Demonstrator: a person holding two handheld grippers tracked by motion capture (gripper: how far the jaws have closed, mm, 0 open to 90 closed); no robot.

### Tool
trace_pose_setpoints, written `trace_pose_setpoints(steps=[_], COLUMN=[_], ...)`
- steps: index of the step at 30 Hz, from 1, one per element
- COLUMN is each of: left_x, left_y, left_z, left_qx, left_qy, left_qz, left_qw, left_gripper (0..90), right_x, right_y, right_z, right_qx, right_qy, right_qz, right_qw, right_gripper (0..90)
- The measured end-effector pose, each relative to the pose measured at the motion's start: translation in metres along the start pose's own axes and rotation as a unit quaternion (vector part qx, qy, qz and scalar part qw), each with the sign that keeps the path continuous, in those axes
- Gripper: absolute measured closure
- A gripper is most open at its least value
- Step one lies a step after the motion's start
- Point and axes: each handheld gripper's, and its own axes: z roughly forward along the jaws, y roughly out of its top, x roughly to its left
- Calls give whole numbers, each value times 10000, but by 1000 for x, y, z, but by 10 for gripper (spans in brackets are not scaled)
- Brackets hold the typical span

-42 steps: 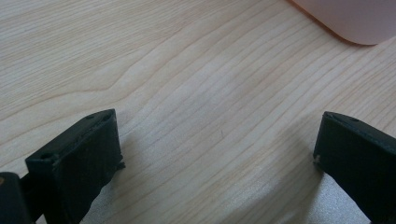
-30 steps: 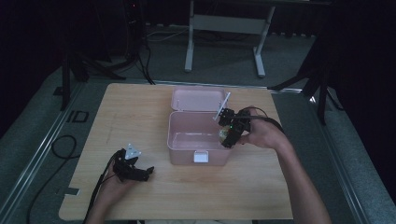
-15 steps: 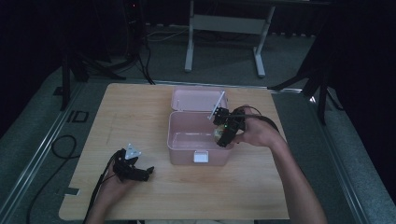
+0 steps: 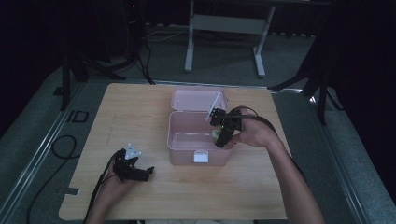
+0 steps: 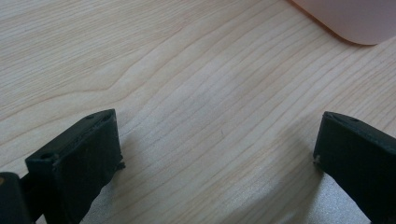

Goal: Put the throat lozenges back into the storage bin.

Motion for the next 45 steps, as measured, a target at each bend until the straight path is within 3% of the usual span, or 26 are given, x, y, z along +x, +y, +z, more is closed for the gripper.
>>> trace_pose_setpoints(steps=[22, 27, 40, 45], left_x=[0, 0, 0, 0], left_y=[0, 0, 0, 0], left_z=[0, 0, 0, 0], left_qx=[1, -1, 1, 1], left_qy=[0, -1, -3, -3], left_qz=[2, 3, 5, 4], left_qw=[10000, 10000, 10000, 10000], left_gripper=[10, 10, 10, 10], right_x=[-1, 0, -3, -4], right_y=[4, 3, -11, -20], right_z=[4, 1, -6, -10], right_qx=[32, -86, -139, -280], right_qy=[-7, -27, -287, -261], right_qz=[25, 24, 194, 315], right_qw=[10000, 10000, 9993, 9988], right_gripper=[200, 168, 171, 176])
